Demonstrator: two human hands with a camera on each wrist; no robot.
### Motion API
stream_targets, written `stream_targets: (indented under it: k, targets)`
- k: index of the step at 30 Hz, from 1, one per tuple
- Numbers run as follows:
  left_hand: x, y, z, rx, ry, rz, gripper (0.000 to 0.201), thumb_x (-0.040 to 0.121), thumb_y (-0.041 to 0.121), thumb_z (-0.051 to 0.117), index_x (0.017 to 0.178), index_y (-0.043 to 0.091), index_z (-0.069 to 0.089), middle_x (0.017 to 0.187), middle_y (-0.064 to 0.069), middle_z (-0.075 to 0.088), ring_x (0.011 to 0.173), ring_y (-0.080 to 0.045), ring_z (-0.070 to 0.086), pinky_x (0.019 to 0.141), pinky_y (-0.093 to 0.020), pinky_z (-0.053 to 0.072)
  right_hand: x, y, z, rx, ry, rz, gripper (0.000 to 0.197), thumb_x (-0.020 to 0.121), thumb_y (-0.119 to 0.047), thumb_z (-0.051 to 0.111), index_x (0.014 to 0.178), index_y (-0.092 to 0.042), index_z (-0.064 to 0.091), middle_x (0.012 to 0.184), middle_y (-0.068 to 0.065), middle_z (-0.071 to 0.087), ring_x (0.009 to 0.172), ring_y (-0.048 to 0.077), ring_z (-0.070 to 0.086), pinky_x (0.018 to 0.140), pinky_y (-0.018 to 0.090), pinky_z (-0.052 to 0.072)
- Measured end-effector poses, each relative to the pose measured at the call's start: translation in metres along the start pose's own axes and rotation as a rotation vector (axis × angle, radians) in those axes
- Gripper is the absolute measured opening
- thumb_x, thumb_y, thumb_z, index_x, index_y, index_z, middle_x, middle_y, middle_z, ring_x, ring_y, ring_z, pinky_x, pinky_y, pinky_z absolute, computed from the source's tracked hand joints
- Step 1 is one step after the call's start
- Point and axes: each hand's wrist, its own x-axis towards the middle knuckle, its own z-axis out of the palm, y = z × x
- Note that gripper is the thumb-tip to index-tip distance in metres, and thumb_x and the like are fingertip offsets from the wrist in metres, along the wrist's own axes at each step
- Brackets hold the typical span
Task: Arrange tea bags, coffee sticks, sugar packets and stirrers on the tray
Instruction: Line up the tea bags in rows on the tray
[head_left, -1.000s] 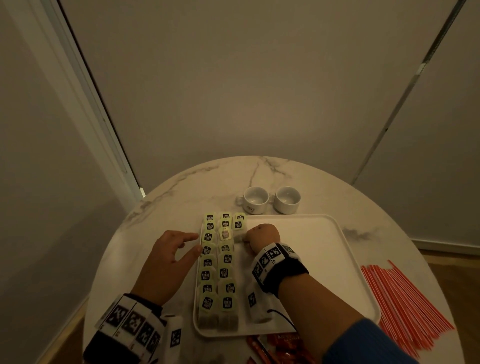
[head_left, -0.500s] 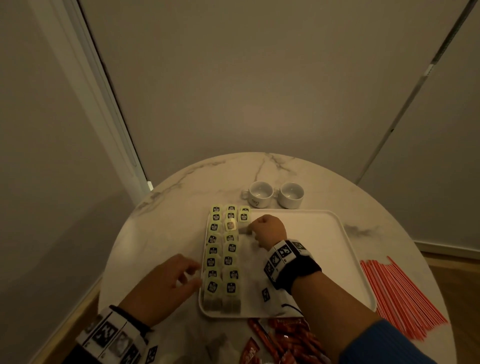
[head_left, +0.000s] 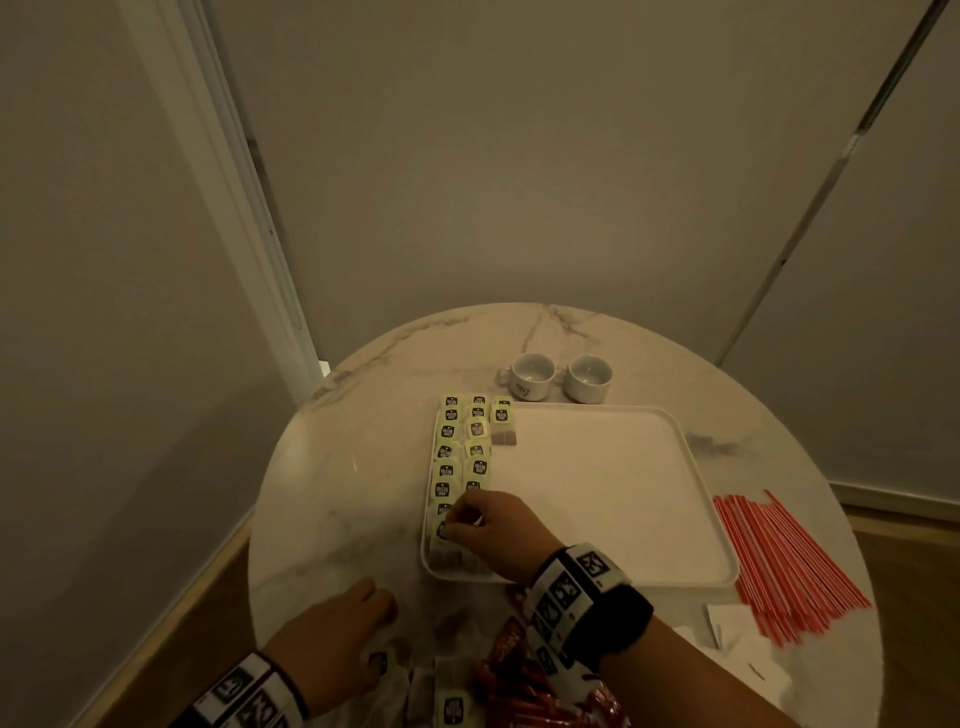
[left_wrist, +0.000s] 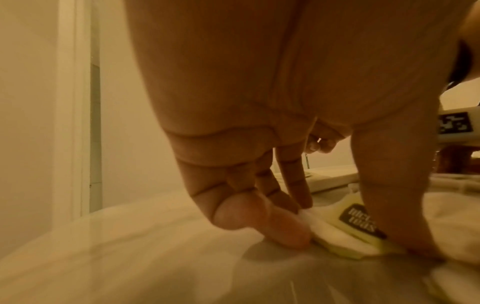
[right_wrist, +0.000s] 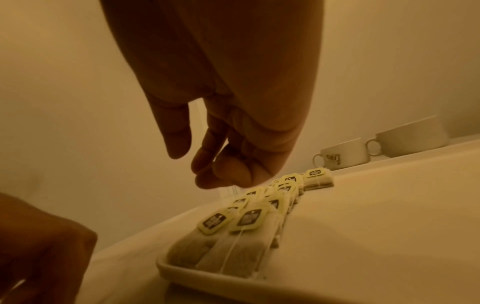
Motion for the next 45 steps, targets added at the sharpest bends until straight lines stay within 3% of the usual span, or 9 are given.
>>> stream_targets:
  k: [6, 14, 20, 25, 29, 33, 37, 40, 45]
  targets:
    - [0.011, -0.004, -0.005, -0.104, -0.009, -0.038, 0.022, 0.079, 0.037, 0.059, 0.076, 0.038, 0.037, 0.085, 0.014, 0.045, 0.083, -0.009, 0.048, 0.068, -0.02, 0.033, -0.013, -0.001, -0.006, 0.012, 0.004, 0.009, 0.02, 0.089, -0.026, 0.064, 0.103, -0.012, 0.066, 0.112, 0.003, 0.066, 0.094, 0.014, 0.057, 0.085, 0.025, 0.045]
    - [0.023, -0.001, -0.061, -0.343, 0.177, 0.026, 0.028, 0.074, 0.013, 0.072, 0.087, 0.033, 0.058, 0.079, 0.006, 0.061, 0.07, -0.001, 0.055, 0.064, -0.011, 0.043, -0.019, 0.0, -0.009, 0.065, -0.03, -0.013, 0.023, 0.084, -0.02, 0.07, 0.106, -0.016, 0.067, 0.095, -0.006, 0.062, 0.07, -0.002, 0.049, 0.07, 0.015, 0.042]
    - [0.036, 0.019, -0.106, -0.496, 0.288, 0.156, 0.036, 0.078, -0.002, 0.068, 0.095, 0.03, 0.06, 0.077, 0.006, 0.058, 0.057, 0.001, 0.053, 0.062, -0.022, 0.051, -0.018, -0.007, -0.019, 0.259, -0.098, -0.07, 0.025, 0.088, -0.011, 0.063, 0.111, -0.019, 0.064, 0.104, -0.002, 0.067, 0.078, 0.008, 0.059, 0.056, 0.01, 0.042]
    - [0.045, 0.036, -0.125, -0.543, 0.404, 0.224, 0.036, 0.081, 0.0, 0.065, 0.104, 0.027, 0.061, 0.077, 0.008, 0.059, 0.063, -0.005, 0.056, 0.061, -0.024, 0.053, -0.021, -0.01, -0.029, 0.43, 0.007, -0.104, 0.007, 0.085, -0.012, 0.07, 0.086, -0.018, 0.066, 0.075, -0.001, 0.065, 0.066, 0.018, 0.059, 0.051, 0.021, 0.044]
    - [0.047, 0.051, -0.13, -0.661, 0.531, 0.259, 0.042, 0.079, -0.002, 0.067, 0.108, 0.028, 0.061, 0.09, 0.005, 0.061, 0.066, -0.009, 0.059, 0.065, -0.025, 0.054, -0.02, -0.009, -0.038, 0.578, 0.081, -0.123, 0.009, 0.085, -0.003, 0.067, 0.084, -0.01, 0.062, 0.071, 0.013, 0.064, 0.058, 0.019, 0.06, 0.05, 0.024, 0.048]
    - [0.051, 0.061, -0.126, -0.919, 0.682, 0.173, 0.036, 0.08, 0.007, 0.072, 0.11, 0.024, 0.059, 0.106, 0.004, 0.062, 0.08, -0.017, 0.066, 0.071, -0.034, 0.057, -0.019, -0.01, -0.044, 0.677, 0.298, -0.128, 0.01, 0.085, -0.005, 0.068, 0.085, -0.004, 0.058, 0.068, 0.007, 0.063, 0.059, 0.017, 0.06, 0.056, 0.028, 0.053]
    - [0.053, 0.079, -0.111, -1.067, 0.742, 0.068, 0.021, 0.085, 0.026, 0.069, 0.092, 0.01, 0.059, 0.091, -0.008, 0.067, 0.079, -0.021, 0.067, 0.065, -0.038, 0.055, -0.015, -0.008, -0.041, 0.476, 0.573, -0.143, 0.019, 0.085, -0.028, 0.071, 0.08, -0.017, 0.056, 0.084, 0.002, 0.063, 0.064, 0.011, 0.059, 0.063, 0.031, 0.054]
    - [0.058, 0.095, -0.102, -1.259, 0.618, 0.091, 0.029, 0.085, 0.029, 0.068, 0.095, 0.003, 0.061, 0.093, -0.014, 0.071, 0.084, -0.025, 0.07, 0.069, -0.038, 0.058, -0.016, -0.009, -0.035, 0.264, 0.661, -0.272, 0.015, 0.086, -0.016, 0.067, 0.081, -0.022, 0.054, 0.094, -0.003, 0.052, 0.075, 0.008, 0.057, 0.064, 0.017, 0.049]
    - [0.069, 0.094, -0.097, -1.211, 0.712, 0.093, 0.019, 0.091, 0.016, 0.062, 0.085, -0.002, 0.065, 0.081, -0.02, 0.07, 0.077, -0.036, 0.068, 0.074, -0.05, 0.058, -0.017, -0.001, -0.03, 0.089, 0.642, -0.416, 0.011, 0.081, -0.007, 0.069, 0.089, -0.01, 0.063, 0.104, 0.0, 0.051, 0.083, 0.001, 0.054, 0.071, 0.01, 0.046]
